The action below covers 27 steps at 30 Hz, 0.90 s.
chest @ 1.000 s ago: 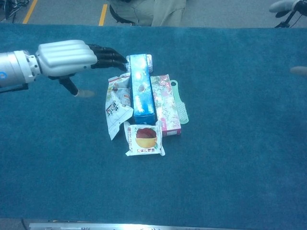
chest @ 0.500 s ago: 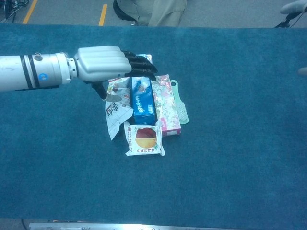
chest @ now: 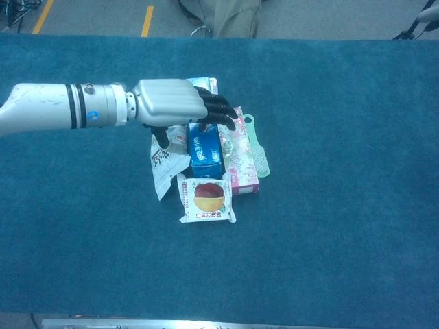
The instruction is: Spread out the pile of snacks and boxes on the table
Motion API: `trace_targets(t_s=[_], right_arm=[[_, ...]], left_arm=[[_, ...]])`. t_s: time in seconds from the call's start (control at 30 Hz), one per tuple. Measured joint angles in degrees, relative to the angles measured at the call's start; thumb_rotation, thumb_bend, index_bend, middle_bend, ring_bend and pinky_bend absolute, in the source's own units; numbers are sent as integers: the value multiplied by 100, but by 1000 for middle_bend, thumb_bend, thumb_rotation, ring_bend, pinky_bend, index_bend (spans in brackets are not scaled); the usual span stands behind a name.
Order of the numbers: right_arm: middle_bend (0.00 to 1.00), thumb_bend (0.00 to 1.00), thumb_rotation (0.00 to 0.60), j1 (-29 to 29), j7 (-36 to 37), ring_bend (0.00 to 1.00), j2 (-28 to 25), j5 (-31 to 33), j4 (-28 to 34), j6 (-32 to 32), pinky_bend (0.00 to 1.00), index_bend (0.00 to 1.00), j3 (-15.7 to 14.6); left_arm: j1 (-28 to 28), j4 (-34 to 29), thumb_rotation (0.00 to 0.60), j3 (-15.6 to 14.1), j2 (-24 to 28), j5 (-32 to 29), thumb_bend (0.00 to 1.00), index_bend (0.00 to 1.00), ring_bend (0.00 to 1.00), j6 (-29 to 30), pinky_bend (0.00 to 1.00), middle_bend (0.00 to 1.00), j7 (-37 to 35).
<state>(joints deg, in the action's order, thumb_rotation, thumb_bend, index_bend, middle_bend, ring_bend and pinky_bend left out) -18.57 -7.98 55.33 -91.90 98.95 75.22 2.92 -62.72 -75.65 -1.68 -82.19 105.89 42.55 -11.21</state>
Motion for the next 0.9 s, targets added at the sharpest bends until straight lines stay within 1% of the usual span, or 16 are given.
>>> trace_targets(t_s=[0.33,0.43,0.57,0.63,0.73,0.83,0.9], right_arm=[[244,0,600,33,88,184,-50,36,34,-27,355,151,-3],[244,0,600,38,95,184,-57,55,49,-34,355,151,4],[244,0,600,35,88,184,-71,64,77,-64,355,151,6],[244,0,600,34,95,184,-79,71,96,-78,356,151,7],[244,0,600,33,110,184,-95,89,120,-102,356,151,10],[244,0,600,28,109,184,-107,109,139,-126,356,151,16],[244,0,600,25,103,184,-112,120,153,-142,356,151,19]], left_arm=[[-91,85,600,-194,-55,-83,293,107,26,9,148,55,127],[-94,98,600,-239,-52,-118,293,143,26,44,148,55,178],[-91,104,600,-275,-42,-171,293,219,34,91,148,78,208],[-91,114,600,-304,-37,-180,293,250,44,105,148,95,237],[-81,137,600,-346,-41,-193,292,269,71,140,150,125,264],[-69,175,600,-388,-50,-206,307,285,117,183,160,163,275],[-63,196,600,-403,-51,-211,326,300,157,227,191,190,260]])
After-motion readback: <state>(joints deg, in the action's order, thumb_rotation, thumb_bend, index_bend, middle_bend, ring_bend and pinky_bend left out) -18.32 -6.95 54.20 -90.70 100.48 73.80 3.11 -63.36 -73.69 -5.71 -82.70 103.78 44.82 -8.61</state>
